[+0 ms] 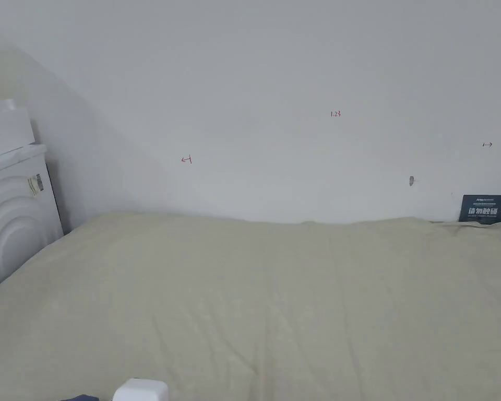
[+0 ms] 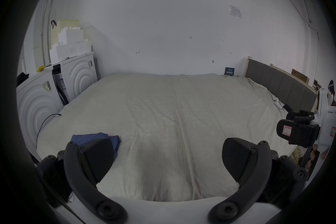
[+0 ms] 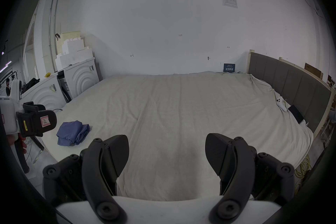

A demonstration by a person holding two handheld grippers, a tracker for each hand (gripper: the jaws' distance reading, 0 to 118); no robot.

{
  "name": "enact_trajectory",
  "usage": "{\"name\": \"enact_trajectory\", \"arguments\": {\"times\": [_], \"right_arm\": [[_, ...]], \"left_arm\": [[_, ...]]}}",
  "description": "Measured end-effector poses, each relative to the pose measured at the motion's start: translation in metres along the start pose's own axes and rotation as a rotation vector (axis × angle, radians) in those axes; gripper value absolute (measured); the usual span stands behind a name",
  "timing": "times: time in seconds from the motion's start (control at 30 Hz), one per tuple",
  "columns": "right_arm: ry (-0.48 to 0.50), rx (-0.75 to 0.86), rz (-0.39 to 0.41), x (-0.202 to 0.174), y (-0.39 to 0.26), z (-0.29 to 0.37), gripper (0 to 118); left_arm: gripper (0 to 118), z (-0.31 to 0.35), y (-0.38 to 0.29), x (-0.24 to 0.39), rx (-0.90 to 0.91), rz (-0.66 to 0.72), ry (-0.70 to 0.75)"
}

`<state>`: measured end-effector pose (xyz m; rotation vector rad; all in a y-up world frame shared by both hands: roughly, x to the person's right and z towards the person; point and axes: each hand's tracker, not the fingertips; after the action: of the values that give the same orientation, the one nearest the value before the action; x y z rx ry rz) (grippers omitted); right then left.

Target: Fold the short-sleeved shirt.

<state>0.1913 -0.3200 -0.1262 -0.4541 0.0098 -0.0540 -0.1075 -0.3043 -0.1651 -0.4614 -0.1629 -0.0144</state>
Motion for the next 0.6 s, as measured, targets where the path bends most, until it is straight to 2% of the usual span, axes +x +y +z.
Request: {"name": "enact_trajectory", "arguments": {"times": [0.6], "right_arm": [[-0.004,-0.002,0.01,-0.0014,-0.0013,-0.0019,89]], "left_arm": [[118,0.0025,-0.003,-0.0058,0.006,0.025,0.002]]}}
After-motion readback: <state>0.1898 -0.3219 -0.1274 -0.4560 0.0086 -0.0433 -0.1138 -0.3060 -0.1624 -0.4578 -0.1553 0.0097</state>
